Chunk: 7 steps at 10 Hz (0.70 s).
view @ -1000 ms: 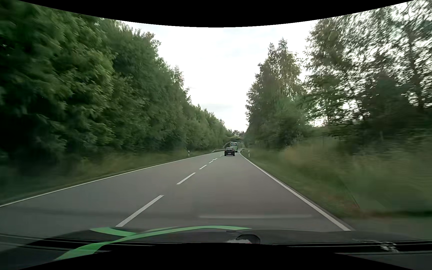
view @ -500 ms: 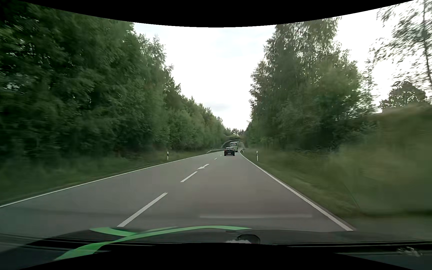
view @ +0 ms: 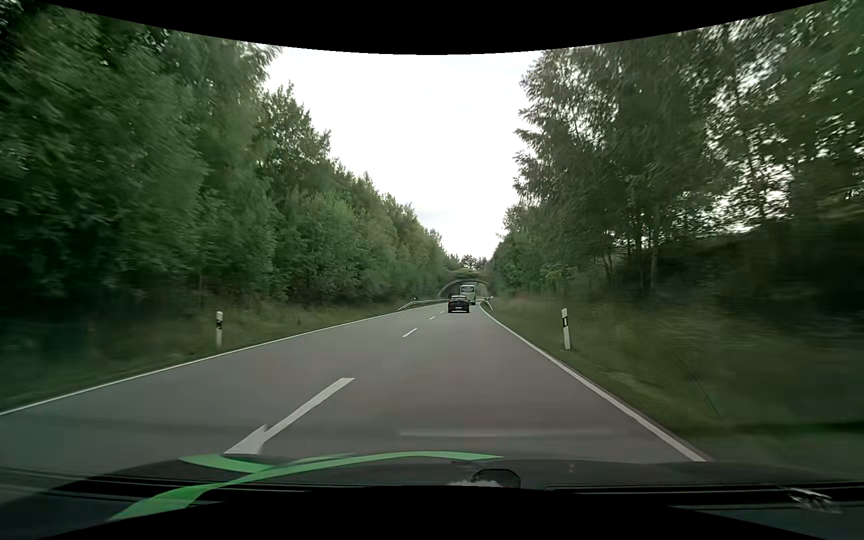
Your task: Follow the waypoints while adhering to traffic rules and regulations
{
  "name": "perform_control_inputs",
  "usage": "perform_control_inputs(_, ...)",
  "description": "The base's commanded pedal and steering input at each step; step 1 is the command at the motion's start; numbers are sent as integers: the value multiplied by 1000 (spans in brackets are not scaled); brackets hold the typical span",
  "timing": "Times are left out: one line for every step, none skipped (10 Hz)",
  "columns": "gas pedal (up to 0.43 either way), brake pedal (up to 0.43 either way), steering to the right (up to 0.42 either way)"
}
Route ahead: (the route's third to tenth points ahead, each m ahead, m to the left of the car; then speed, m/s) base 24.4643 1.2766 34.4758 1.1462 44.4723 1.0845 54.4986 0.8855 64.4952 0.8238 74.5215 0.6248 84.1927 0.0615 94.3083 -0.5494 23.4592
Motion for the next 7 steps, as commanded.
perform_control_inputs(138, 0, 2)
perform_control_inputs(150, 0, 2)
perform_control_inputs(150, 0, 2)
perform_control_inputs(150, 0, 2)
perform_control_inputs(150, 0, 2)
perform_control_inputs(150, 0, 2)
perform_control_inputs(150, 0, 2)
